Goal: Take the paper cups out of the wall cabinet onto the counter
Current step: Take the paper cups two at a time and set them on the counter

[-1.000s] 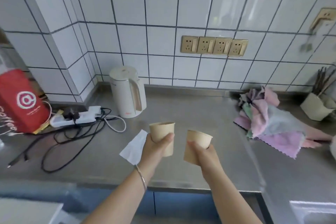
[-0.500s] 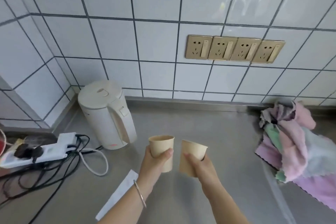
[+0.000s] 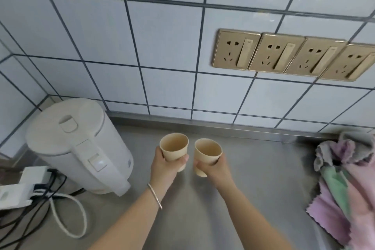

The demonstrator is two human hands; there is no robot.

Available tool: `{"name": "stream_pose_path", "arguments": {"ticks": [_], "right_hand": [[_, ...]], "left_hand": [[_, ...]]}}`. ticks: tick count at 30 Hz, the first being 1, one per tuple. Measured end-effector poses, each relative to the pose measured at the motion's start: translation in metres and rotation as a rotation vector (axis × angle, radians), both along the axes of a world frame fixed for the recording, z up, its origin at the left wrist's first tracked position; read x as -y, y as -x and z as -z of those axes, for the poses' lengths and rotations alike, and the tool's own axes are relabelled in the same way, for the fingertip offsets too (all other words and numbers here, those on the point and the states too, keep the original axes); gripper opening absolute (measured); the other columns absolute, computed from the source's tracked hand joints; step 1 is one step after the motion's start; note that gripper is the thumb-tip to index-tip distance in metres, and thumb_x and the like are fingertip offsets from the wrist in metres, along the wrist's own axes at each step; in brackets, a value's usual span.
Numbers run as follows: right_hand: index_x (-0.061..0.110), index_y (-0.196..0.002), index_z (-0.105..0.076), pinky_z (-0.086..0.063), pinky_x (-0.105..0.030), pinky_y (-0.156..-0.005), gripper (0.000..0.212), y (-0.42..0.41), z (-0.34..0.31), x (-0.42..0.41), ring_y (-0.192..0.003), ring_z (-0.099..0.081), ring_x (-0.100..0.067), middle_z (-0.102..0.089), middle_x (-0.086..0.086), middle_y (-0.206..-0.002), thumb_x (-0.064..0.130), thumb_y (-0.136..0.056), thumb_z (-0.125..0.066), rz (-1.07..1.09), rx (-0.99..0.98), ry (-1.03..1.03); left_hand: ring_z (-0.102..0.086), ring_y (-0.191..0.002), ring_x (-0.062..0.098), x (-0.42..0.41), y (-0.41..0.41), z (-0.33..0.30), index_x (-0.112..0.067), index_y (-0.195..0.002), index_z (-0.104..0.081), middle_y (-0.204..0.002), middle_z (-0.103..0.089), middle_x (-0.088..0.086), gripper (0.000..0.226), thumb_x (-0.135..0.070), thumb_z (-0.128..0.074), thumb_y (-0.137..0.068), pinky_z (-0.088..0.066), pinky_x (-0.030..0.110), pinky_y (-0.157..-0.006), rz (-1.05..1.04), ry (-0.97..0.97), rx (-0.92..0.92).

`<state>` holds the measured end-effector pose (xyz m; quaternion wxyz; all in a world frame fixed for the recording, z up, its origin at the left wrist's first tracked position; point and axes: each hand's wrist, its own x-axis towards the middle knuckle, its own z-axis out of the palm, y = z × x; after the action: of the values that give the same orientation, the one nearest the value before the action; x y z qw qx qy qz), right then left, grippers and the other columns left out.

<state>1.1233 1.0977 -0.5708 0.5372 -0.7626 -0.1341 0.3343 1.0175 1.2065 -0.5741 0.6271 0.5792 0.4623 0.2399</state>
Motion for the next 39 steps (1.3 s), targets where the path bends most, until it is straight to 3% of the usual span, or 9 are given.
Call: {"name": "stream_pose_path", "arguments": {"ticks": [2,7,11,15,22,28,32,35,39], "right_hand": [[0.028,-0.11,-0.046,-0.044,-0.016,-0.067,0.056,-0.009,0.003,-0.01,-0.088,-0.059,-0.002,-0.06,0.015,-0.096,0.016,-0.068,-0.08,0.026,0.038,0.021],[0.03,-0.118,-0.042,-0.052,-0.035,-0.083,0.063,-0.027,0.013,-0.032,-0.097,-0.061,-0.016,-0.063,0.01,-0.106,0.027,-0.065,-0.077,0.09,0.166,0.102],[0.033,-0.118,-0.041,-0.047,-0.027,-0.078,0.063,-0.037,0.02,-0.047,-0.096,-0.059,-0.014,-0.062,0.01,-0.11,0.027,-0.066,-0.075,0.098,0.229,0.099],[0.033,-0.118,-0.043,-0.047,-0.026,-0.079,0.062,-0.041,0.028,-0.055,-0.101,-0.06,-0.016,-0.063,0.008,-0.114,0.025,-0.065,-0.075,0.088,0.237,0.094],[0.031,-0.121,-0.043,-0.043,-0.023,-0.078,0.064,-0.043,0.038,-0.053,-0.103,-0.06,-0.019,-0.062,0.008,-0.109,0.028,-0.067,-0.076,0.126,0.208,0.106],[0.029,-0.124,-0.042,-0.042,-0.023,-0.08,0.067,-0.043,0.043,-0.054,-0.106,-0.059,-0.016,-0.06,0.008,-0.112,0.023,-0.067,-0.076,0.119,0.197,0.086],[0.024,-0.128,-0.039,-0.047,-0.026,-0.088,0.074,-0.037,0.048,-0.044,-0.111,-0.057,-0.013,-0.056,0.005,-0.121,0.021,-0.066,-0.079,0.137,0.192,0.071],[0.014,-0.138,-0.033,-0.043,-0.031,-0.099,0.082,-0.024,0.046,-0.031,-0.122,-0.048,-0.019,-0.048,-0.005,-0.133,0.019,-0.069,-0.078,0.146,0.217,0.144],[0.01,-0.138,-0.034,-0.041,-0.033,-0.099,0.075,0.001,0.033,-0.014,-0.121,-0.048,-0.022,-0.048,-0.008,-0.129,0.018,-0.075,-0.073,0.234,0.191,0.178]], "left_hand": [[-0.064,-0.094,0.018,-0.009,-0.013,0.009,-0.036,-0.091,-0.051,-0.096,-0.066,-0.012,0.055,-0.032,-0.085,-0.048,-0.05,0.031,-0.084,-0.018,-0.043,-0.047],[-0.061,-0.093,0.015,-0.026,-0.039,0.021,-0.026,-0.107,-0.052,-0.097,-0.064,-0.007,0.058,-0.017,-0.085,-0.061,-0.042,0.022,-0.079,-0.042,-0.154,-0.131],[-0.059,-0.096,0.017,-0.034,-0.051,0.03,-0.016,-0.117,-0.053,-0.103,-0.064,-0.002,0.064,-0.014,-0.085,-0.061,-0.04,0.021,-0.078,-0.053,-0.195,-0.17],[-0.063,-0.1,0.023,-0.037,-0.055,0.04,-0.017,-0.114,-0.053,-0.11,-0.068,0.004,0.063,-0.014,-0.085,-0.06,-0.041,0.022,-0.078,-0.08,-0.218,-0.182],[-0.055,-0.092,0.014,-0.044,-0.054,0.046,-0.016,-0.119,-0.051,-0.103,-0.061,-0.003,0.065,-0.012,-0.084,-0.063,-0.04,0.022,-0.08,-0.094,-0.203,-0.174],[-0.064,-0.1,0.022,-0.044,-0.056,0.061,-0.021,-0.119,-0.05,-0.102,-0.065,-0.001,0.065,-0.012,-0.083,-0.064,-0.046,0.025,-0.083,-0.076,-0.205,-0.146],[-0.06,-0.11,0.016,-0.046,-0.048,0.064,-0.019,-0.134,-0.042,-0.124,-0.059,0.001,0.085,-0.003,-0.083,-0.061,-0.046,0.019,-0.092,-0.048,-0.224,-0.102],[-0.049,-0.127,0.021,-0.04,-0.036,0.058,-0.019,-0.144,-0.032,-0.14,-0.046,0.007,0.098,-0.009,-0.083,-0.061,-0.039,0.028,-0.104,-0.018,-0.225,-0.207],[-0.05,-0.124,0.029,-0.024,-0.021,0.04,-0.005,-0.143,-0.029,-0.142,-0.042,0.018,0.091,-0.003,-0.08,-0.068,-0.041,0.036,-0.102,-0.125,-0.07,-0.211]]}}
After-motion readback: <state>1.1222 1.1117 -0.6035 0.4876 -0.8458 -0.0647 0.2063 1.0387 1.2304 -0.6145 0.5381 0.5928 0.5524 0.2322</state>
